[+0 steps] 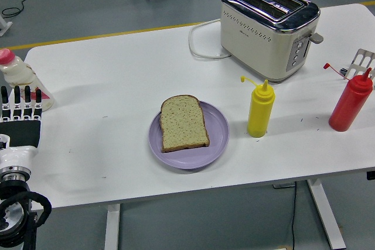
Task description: Pick up the cup,pour liquid into bread,place the cup on the desk
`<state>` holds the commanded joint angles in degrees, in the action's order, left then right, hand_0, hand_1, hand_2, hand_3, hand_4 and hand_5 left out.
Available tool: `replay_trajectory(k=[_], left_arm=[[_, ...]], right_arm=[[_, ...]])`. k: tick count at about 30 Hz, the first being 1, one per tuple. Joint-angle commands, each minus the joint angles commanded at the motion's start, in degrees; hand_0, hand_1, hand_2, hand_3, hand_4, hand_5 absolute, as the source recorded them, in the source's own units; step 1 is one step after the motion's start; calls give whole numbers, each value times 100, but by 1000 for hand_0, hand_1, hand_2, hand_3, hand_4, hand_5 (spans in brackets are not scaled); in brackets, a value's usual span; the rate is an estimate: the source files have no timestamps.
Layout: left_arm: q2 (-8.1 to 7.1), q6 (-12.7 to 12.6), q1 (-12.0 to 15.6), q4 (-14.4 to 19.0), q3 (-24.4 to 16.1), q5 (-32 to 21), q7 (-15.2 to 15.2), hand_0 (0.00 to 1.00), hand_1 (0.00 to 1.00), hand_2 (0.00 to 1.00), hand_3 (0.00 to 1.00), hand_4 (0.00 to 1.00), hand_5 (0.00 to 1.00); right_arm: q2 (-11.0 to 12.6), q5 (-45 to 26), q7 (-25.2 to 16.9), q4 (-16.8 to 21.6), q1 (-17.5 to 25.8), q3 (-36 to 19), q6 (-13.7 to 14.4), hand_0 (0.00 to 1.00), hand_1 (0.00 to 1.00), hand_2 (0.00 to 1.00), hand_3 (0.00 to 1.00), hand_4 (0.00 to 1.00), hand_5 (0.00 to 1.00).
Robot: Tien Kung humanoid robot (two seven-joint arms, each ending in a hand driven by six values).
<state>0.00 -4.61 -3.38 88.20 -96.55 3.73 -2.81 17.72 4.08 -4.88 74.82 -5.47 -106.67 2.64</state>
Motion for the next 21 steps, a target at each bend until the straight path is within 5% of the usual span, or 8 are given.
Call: replay_trajectory(k=[21], left_arm=[[0, 7, -26, 3, -8, 4, 5, 856, 867, 932, 831, 673, 998]], right_arm=[[-8, 14, 69, -79, -52, -20, -2, 792, 725, 710, 718, 481, 550]])
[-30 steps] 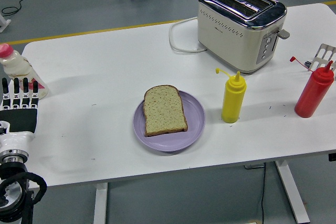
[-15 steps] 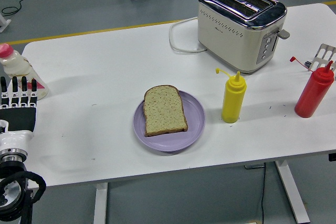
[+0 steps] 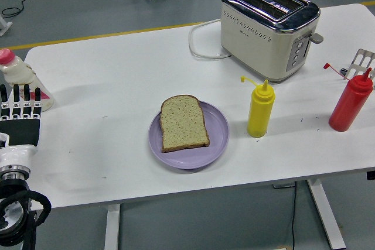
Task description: Pick up the cup,pour liquid into bread,place the cup on the desk
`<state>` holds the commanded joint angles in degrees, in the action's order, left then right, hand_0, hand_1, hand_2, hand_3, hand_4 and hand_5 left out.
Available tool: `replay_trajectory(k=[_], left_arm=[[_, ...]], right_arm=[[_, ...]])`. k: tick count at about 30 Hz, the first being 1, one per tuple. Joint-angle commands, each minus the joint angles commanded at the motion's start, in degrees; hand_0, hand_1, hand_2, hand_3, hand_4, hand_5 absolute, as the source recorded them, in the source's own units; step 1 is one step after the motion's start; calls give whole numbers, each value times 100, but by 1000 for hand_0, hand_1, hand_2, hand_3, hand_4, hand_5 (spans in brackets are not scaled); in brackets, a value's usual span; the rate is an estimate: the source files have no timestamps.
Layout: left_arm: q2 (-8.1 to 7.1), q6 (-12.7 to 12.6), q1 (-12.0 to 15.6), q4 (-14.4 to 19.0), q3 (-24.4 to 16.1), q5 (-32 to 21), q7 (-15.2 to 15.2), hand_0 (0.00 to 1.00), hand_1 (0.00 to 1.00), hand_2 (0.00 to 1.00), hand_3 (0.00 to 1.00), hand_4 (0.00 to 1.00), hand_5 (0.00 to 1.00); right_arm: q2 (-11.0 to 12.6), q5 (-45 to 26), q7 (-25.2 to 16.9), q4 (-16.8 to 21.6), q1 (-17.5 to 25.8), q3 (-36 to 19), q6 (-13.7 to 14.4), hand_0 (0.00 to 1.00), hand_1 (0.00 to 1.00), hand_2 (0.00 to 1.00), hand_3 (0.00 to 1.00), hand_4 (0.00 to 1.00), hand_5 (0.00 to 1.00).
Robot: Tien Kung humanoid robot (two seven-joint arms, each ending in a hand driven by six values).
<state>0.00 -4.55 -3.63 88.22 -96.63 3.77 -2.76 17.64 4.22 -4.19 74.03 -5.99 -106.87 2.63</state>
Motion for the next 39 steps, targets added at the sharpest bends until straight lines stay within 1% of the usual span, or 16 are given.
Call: replay_trajectory(k=[39], left_arm=[[0, -5, 1, 5, 12, -1, -4, 855, 865, 929, 827, 673, 998]], right_arm=[[-17, 40, 60, -8, 21, -27, -57, 805, 748, 738, 744, 488, 572]])
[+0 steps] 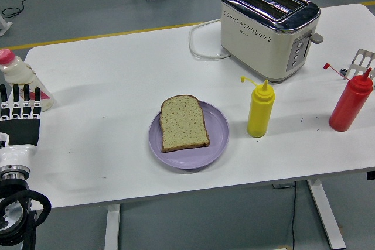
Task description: Pick up the cup,pour liquid into bread,place the cup on the desk
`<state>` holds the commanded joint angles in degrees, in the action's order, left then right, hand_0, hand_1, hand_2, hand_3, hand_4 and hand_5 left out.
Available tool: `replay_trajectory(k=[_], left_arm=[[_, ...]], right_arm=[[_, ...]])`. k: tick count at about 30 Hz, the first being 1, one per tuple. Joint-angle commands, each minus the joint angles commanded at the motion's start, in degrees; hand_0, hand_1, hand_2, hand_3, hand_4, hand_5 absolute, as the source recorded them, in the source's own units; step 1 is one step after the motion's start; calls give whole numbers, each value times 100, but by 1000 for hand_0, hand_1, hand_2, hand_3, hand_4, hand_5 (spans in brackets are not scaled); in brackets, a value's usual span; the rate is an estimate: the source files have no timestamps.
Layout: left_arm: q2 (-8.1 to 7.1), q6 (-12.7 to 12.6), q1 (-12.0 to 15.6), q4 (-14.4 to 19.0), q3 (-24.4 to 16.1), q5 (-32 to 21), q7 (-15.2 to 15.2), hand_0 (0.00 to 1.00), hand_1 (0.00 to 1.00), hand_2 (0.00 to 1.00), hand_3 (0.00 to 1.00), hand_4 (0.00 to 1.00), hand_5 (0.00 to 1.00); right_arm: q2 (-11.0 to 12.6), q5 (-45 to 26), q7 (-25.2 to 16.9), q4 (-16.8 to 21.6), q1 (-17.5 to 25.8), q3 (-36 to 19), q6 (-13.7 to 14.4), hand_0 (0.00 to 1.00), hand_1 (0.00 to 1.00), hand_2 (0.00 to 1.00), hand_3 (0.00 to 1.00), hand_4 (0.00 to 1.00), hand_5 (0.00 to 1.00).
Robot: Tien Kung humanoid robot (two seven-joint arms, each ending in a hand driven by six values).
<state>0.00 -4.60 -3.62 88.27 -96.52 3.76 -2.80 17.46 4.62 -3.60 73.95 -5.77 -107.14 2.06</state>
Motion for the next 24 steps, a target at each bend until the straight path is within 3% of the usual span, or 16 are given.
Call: replay_trajectory(k=[24], left_arm=[[0, -10, 25, 36, -59, 12, -22, 855, 863, 929, 826, 673, 998]], right_arm=[[-10, -7, -7, -11, 12, 5, 4, 809, 753, 741, 748, 495, 592]])
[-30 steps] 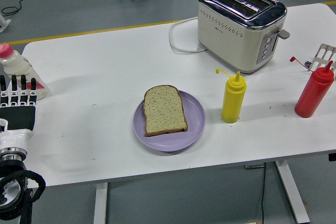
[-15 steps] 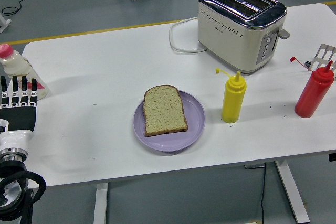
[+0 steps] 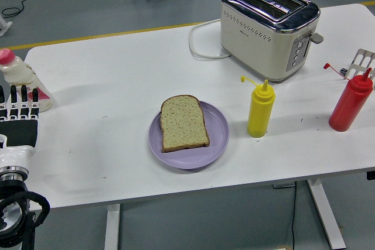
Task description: Pick up the cup,pour liquid into bread,place the cup on the desk
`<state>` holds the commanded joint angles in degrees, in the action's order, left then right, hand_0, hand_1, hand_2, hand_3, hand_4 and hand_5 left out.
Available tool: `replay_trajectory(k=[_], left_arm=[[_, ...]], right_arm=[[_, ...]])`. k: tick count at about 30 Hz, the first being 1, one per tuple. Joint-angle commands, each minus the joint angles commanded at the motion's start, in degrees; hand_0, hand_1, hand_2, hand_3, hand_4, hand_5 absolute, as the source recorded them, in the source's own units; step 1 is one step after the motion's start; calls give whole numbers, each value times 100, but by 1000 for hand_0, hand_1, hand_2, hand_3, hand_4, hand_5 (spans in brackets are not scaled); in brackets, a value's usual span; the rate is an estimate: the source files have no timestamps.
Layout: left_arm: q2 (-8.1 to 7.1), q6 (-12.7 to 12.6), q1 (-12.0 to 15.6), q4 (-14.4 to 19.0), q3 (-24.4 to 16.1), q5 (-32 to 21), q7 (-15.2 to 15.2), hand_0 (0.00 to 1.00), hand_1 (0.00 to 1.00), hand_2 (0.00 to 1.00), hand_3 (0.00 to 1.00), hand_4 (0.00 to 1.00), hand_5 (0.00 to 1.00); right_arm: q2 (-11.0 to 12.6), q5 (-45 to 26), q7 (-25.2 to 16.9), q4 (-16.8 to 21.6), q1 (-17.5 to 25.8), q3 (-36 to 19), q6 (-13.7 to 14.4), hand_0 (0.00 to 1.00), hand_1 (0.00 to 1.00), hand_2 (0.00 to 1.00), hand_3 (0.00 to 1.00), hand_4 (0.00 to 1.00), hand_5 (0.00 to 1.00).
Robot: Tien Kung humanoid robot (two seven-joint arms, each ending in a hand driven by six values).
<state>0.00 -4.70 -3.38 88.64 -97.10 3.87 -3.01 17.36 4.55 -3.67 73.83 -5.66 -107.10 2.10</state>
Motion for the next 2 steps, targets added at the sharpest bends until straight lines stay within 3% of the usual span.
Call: replay_trajectory(k=[2], left_arm=[[0, 0, -2, 2, -4, 0, 0, 855, 863, 929, 826, 673, 998]], right_arm=[[1, 1, 0, 0, -3, -2, -1, 809, 753, 741, 748, 495, 592]])
